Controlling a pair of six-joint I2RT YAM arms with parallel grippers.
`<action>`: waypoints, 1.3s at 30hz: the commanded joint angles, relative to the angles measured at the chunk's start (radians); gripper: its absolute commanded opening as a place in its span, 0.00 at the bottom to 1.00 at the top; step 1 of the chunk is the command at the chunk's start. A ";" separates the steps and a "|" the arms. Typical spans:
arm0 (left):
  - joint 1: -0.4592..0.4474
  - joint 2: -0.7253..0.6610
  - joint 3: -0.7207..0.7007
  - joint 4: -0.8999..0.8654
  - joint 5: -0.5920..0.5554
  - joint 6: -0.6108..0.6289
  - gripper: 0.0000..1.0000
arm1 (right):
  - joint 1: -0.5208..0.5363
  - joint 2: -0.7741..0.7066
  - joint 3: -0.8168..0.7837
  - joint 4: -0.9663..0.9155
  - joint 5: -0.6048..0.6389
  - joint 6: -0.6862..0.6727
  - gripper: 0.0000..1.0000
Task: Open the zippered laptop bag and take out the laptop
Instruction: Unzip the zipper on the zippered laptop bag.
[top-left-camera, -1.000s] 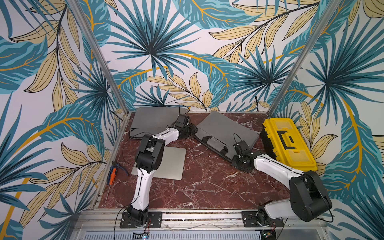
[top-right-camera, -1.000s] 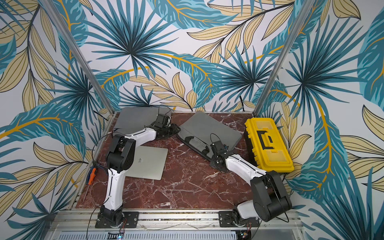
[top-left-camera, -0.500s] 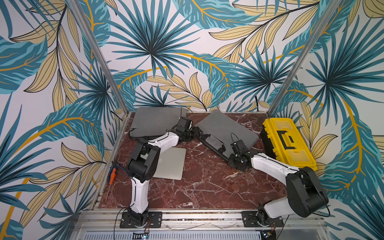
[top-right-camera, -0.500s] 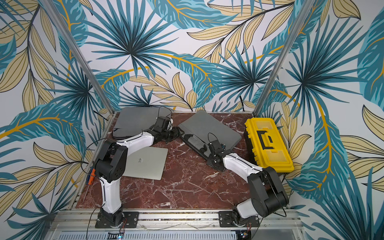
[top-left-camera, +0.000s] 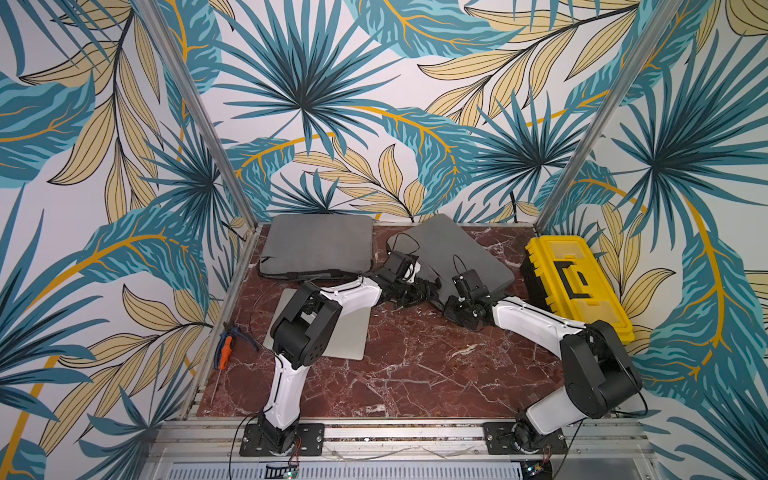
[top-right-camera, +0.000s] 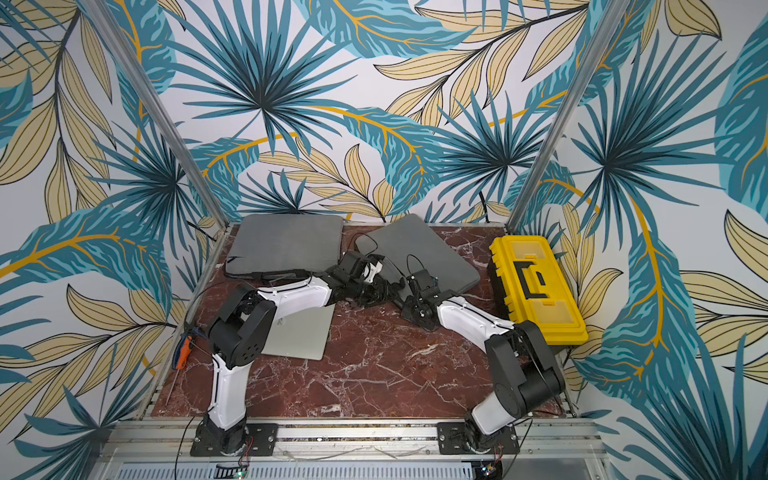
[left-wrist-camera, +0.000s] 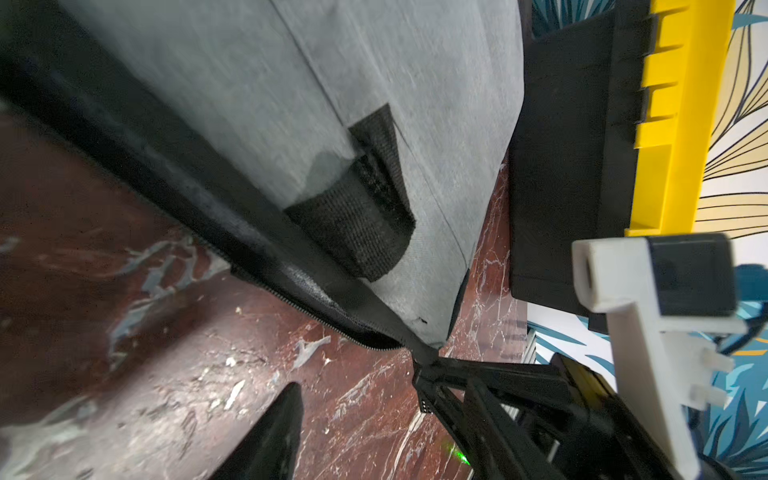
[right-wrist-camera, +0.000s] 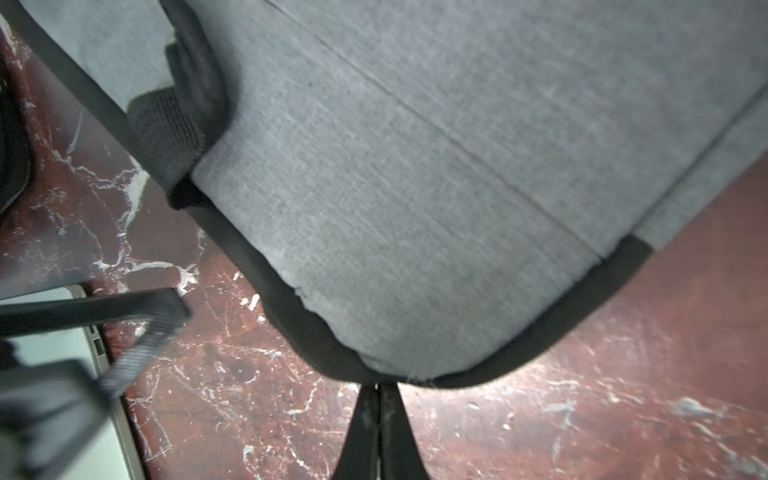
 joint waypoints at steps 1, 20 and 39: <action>-0.006 0.034 0.020 -0.008 0.040 0.013 0.62 | 0.004 0.015 0.030 0.082 -0.016 0.006 0.00; -0.030 0.114 0.110 -0.007 0.097 -0.010 0.46 | 0.024 0.043 0.028 0.143 -0.075 0.018 0.00; -0.034 0.121 0.091 -0.008 0.053 -0.054 0.00 | 0.023 -0.014 -0.026 0.070 -0.011 -0.020 0.00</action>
